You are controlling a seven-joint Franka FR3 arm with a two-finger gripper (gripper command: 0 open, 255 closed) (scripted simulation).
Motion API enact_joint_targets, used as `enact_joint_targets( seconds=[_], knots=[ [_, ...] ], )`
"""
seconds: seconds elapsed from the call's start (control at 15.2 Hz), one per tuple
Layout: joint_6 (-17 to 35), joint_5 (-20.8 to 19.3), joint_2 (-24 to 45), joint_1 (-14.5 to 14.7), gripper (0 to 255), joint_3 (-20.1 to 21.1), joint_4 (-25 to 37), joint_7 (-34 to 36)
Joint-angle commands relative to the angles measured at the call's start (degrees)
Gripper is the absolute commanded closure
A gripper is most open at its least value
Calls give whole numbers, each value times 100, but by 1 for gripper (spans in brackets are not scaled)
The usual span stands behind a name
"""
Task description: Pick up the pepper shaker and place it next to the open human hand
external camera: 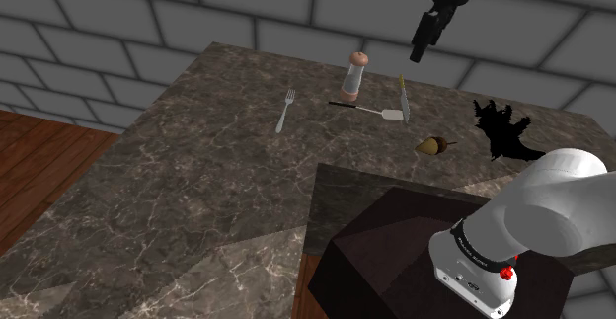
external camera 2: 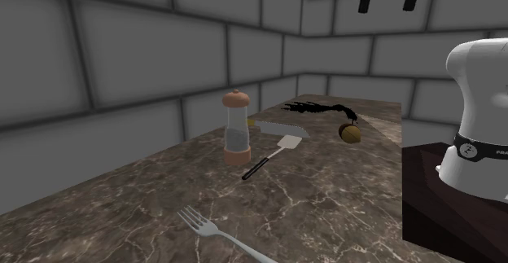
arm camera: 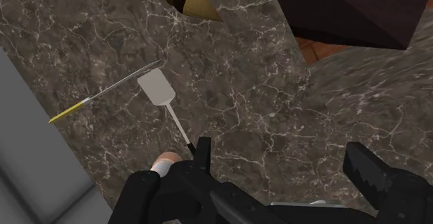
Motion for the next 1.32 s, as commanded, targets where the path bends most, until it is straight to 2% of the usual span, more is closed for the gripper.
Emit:
enact_joint_targets(
  seconds=[0.0, 0.66, 1.25],
  knots=[
    [243, -46, 409, -22, 0, -158, 153, -219],
    [1031, 63, 2518, -110, 0, -786, 1347, -1322],
    [1162, 535, 4636, -333, 0, -1032, 3141, -2311]
  ],
)
